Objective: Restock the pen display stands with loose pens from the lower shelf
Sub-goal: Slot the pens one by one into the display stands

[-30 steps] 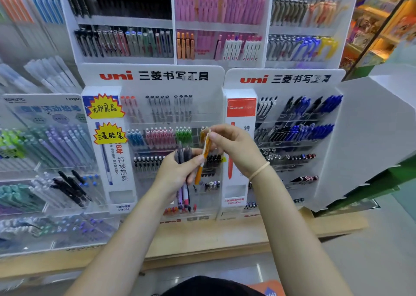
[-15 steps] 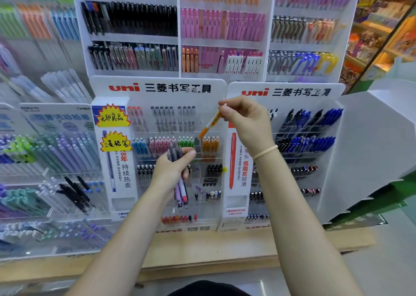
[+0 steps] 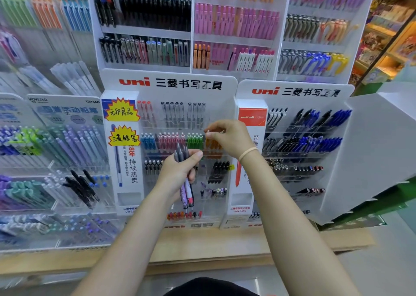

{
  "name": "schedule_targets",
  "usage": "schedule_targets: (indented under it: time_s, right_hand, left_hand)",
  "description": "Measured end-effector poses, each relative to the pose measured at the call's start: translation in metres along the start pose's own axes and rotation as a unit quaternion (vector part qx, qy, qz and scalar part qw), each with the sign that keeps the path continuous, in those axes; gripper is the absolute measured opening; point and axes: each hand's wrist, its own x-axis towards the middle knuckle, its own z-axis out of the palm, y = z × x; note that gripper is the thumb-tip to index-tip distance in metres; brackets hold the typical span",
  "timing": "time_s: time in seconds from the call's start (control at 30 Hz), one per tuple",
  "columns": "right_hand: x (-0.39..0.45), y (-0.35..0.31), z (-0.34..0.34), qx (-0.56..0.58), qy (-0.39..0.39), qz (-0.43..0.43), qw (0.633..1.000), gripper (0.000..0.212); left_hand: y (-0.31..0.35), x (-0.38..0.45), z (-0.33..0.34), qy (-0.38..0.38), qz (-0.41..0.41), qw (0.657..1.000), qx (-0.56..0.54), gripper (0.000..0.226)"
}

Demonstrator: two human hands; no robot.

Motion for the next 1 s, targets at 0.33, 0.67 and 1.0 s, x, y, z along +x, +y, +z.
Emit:
schedule_targets:
  time_s: [0.33, 0.67, 1.0]
  right_hand:
    - [0.005, -0.016, -0.003, -0.18, -0.078, 0.006, 0.981, 0.018]
    - [-0.056, -0.025, 0.009, 0.067, -0.104, 0.035, 0.992, 0.019]
    - [-0.077, -0.012, 0.038, -0.022, -0.146, 0.003, 0.989, 0.033]
  left_hand:
    - [-0.002, -0.005, -0.01, -0.027, -0.025, 0.999, -0.023, 0.011]
    - [0.002, -0.018, -0.011, -0.195, -0.046, 0.977, 0.073, 0.005]
    - [-0.006, -0.035, -0.008, -0.241, -0.136, 0.958, 0.077, 0.012]
